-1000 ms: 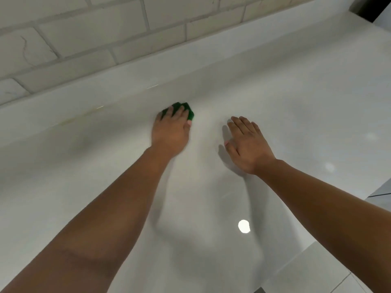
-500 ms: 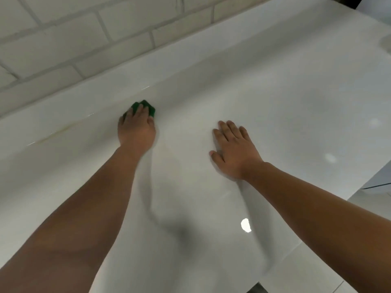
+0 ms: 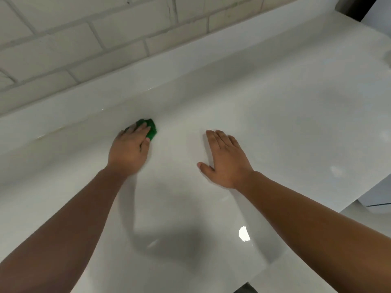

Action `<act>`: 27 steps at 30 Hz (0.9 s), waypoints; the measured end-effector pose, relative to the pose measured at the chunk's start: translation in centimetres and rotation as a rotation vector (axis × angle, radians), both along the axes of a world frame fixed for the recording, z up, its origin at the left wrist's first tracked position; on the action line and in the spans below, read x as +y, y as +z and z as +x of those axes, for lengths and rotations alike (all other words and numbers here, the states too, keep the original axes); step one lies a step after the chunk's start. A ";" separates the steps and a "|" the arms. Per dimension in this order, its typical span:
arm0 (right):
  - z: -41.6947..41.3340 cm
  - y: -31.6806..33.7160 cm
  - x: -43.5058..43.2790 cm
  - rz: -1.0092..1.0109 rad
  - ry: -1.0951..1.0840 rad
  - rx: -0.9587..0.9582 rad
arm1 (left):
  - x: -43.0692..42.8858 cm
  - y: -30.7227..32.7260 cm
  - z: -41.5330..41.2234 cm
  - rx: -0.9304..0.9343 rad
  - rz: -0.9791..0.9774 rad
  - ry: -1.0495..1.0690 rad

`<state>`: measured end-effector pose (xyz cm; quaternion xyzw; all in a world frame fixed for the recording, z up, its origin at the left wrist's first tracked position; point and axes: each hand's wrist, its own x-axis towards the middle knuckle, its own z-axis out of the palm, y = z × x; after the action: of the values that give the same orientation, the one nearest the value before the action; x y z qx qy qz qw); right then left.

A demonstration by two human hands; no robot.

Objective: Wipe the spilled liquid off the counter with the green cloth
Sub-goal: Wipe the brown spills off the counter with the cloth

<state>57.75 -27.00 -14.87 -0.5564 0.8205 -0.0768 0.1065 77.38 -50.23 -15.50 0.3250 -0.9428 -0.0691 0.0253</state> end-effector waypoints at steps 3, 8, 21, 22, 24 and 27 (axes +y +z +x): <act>-1.3 -0.1 0.4 -0.011 0.031 0.007 | -2.1 0.3 -5.2 -0.048 0.014 0.256; -3.1 0.0 1.9 -0.021 0.037 0.006 | 3.5 0.6 -12.5 -0.042 0.015 0.071; 1.0 0.7 5.1 -0.031 0.120 -0.069 | 14.0 0.3 4.5 -0.064 0.020 -0.071; 1.9 0.7 5.1 -0.027 0.128 -0.070 | 12.7 0.3 5.6 -0.052 0.030 0.035; 4.4 0.9 5.1 -0.028 0.151 -0.072 | 11.0 0.5 7.1 -0.032 0.059 0.217; 8.7 1.0 5.2 -0.026 0.185 -0.068 | 12.2 0.6 7.5 -0.024 0.055 0.205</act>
<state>66.45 -21.80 -13.92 -0.6282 0.7605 -0.0961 0.1336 84.87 -38.00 -14.93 0.4213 -0.9026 -0.0879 0.0120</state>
